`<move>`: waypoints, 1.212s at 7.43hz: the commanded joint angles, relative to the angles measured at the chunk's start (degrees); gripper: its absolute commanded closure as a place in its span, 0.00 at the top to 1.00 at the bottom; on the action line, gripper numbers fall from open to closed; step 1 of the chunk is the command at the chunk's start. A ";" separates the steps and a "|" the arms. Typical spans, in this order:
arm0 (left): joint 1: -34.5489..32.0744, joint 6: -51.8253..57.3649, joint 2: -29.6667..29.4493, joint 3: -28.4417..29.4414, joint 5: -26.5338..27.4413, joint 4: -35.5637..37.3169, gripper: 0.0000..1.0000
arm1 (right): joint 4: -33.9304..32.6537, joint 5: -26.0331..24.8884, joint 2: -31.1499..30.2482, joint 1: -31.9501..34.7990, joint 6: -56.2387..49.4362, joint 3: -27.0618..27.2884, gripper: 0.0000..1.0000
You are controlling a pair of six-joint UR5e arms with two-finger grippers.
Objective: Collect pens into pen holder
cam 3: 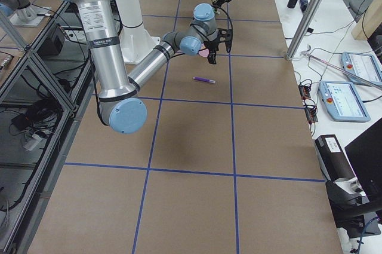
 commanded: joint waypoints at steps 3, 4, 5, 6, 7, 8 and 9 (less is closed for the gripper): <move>0.16 -0.19 0.96 0.55 -0.02 -0.07 0.62 | 0.00 -0.13 -0.01 -0.08 0.07 0.04 0.85; 0.16 -0.19 0.87 0.73 -0.10 -0.07 0.62 | 0.00 -0.04 -0.01 -0.09 0.07 0.04 0.86; 0.25 -0.36 0.96 0.99 -0.10 -0.07 0.62 | 0.00 -0.13 -0.01 -0.09 0.07 0.04 0.86; 0.34 -0.45 0.87 0.99 -0.10 -0.07 0.62 | 0.00 -0.13 -0.01 -0.09 0.07 0.04 0.86; 0.42 -0.45 0.87 1.51 -0.10 -0.07 0.61 | 0.00 -0.13 -0.01 -0.09 0.07 0.04 0.86; 0.42 -0.36 0.70 1.69 -0.10 -0.07 0.60 | 0.00 -0.13 -0.01 -0.09 0.24 0.04 0.86; 0.42 -0.28 0.70 1.78 -0.10 -0.07 0.47 | 0.00 -0.04 -0.01 -0.09 0.42 0.12 0.86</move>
